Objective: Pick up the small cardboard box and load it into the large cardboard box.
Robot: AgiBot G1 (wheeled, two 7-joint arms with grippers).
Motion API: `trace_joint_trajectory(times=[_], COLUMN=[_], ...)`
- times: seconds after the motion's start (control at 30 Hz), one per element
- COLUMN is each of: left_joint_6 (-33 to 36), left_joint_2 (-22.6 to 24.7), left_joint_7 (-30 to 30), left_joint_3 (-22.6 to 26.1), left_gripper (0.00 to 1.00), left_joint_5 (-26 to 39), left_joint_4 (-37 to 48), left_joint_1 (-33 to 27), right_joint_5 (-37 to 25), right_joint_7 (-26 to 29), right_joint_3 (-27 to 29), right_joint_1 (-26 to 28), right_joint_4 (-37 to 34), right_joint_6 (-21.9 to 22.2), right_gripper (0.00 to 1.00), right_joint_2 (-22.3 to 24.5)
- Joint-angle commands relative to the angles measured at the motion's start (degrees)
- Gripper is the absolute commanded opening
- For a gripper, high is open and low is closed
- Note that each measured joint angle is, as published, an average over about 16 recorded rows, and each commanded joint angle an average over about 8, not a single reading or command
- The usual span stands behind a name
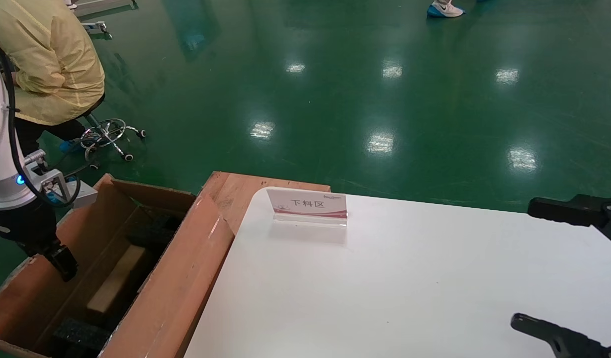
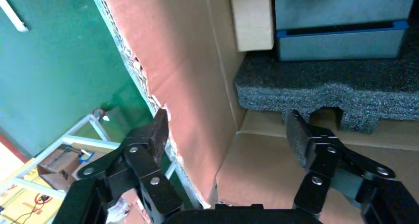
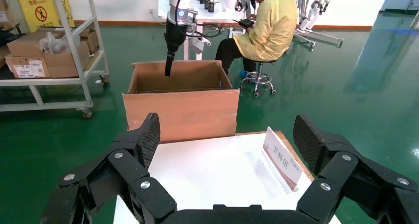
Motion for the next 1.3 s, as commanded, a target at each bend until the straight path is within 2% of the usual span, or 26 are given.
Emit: trace_joint_trajectory(times=[0.03,0.3,0.6,0.77,0.9,1.03,1.3], left_joint_6=[0.1,-5.6,-6.6,-7.5,-8.1,-8.0,-6.1], left_joint_2=[0.2,0.3,-6.3,-9.4,-10.1,-10.5,-11.4], left_joint_7=[0.1,7.5,13.5,14.8,15.0,15.6,18.3], left_joint_3=[0.1,-2.5,-7.6,-9.2,-9.8,-12.7,-26.9], left_gripper=[1.00,1.00,1.00,1.00,1.00,1.00,1.00], left_joint_5=[0.1,-2.1,-8.0,-9.6,-9.7,-10.0,-11.6], left_joint_4=[0.0,-5.7,-23.6,-32.2,-34.8,-36.0,-40.0], left_joint_1=[0.0,-6.8,-17.7,-21.3,-22.1,-20.3,-11.0], right_joint_5=[0.0,0.0,0.0,0.0,0.0,0.0,0.0], right_joint_7=[0.0,0.0,0.0,0.0,0.0,-0.1,-0.1], right_joint_3=[0.0,0.0,-0.1,-0.1,-0.1,-0.1,-0.1], right_joint_1=[0.0,0.0,0.0,0.0,0.0,0.0,0.0], right_joint_4=[0.0,0.0,0.0,0.0,-0.1,-0.1,-0.1], right_joint_6=[0.0,0.0,0.0,0.0,0.0,0.0,0.0], right_gripper=[1.00,1.00,1.00,1.00,1.00,1.00,1.00], right_joint_2=[0.0,0.0,0.0,0.0,0.0,0.0,0.0])
